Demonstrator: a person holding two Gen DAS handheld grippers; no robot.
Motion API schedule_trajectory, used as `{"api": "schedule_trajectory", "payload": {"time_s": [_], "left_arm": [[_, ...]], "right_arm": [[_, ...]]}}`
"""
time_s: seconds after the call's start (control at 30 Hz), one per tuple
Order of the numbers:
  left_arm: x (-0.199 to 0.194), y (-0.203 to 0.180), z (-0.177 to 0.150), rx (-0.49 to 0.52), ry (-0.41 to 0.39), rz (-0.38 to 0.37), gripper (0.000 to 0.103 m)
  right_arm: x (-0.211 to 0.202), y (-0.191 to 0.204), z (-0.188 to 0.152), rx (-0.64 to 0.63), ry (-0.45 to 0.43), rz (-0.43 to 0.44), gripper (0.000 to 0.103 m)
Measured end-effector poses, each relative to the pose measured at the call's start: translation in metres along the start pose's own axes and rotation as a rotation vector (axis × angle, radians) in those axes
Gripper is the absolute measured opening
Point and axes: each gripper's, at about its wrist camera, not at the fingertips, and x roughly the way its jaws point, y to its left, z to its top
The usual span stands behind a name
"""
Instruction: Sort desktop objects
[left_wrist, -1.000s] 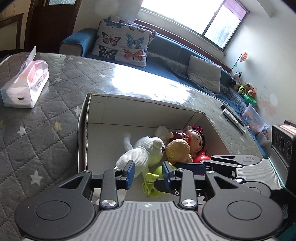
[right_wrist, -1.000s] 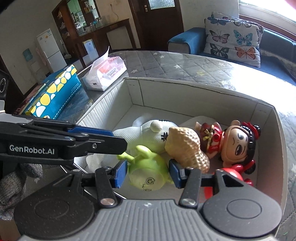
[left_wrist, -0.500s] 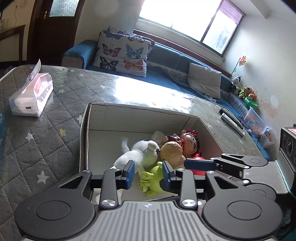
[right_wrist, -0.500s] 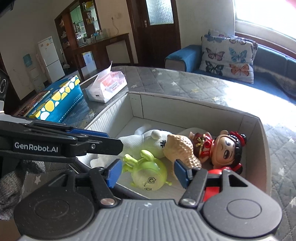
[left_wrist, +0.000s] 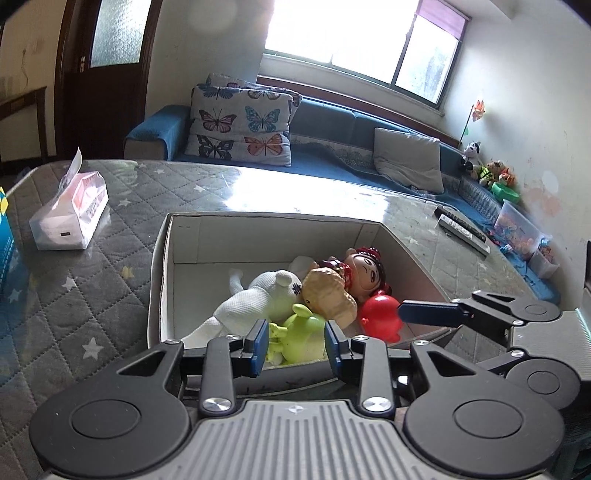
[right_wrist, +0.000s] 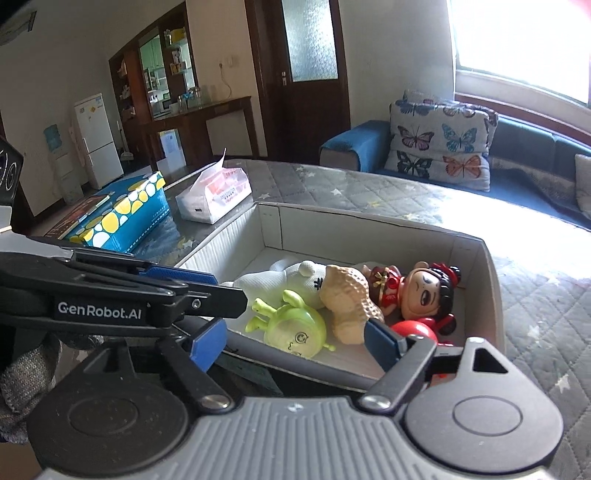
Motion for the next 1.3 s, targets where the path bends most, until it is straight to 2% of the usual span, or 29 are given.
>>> {"api": "schedule_trajectory", "payload": {"time_s": [0.17, 0.37, 0.77, 1.13, 1.3], "left_arm": [[-0.004, -0.009, -0.007, 0.022, -0.011, 0.022, 0.036], [-0.008, -0.017, -0.016, 0.045, -0.019, 0.043, 0.036], [-0.012, -0.021, -0.024, 0.052, -0.014, 0.036, 0.036], [-0.013, -0.020, -0.032, 0.055, -0.015, 0.055, 0.036], [-0.014, -0.022, -0.035, 0.059, -0.019, 0.049, 0.036]], "right_arm": [[-0.010, -0.001, -0.010, 0.008, -0.027, -0.013, 0.089], [-0.020, 0.001, -0.024, -0.015, -0.069, -0.047, 0.103], [-0.028, 0.006, -0.038, -0.014, -0.123, -0.090, 0.103], [-0.028, 0.013, -0.050, 0.012, -0.145, -0.052, 0.103], [-0.022, 0.009, -0.053, 0.060, -0.101, -0.023, 0.103]]}}
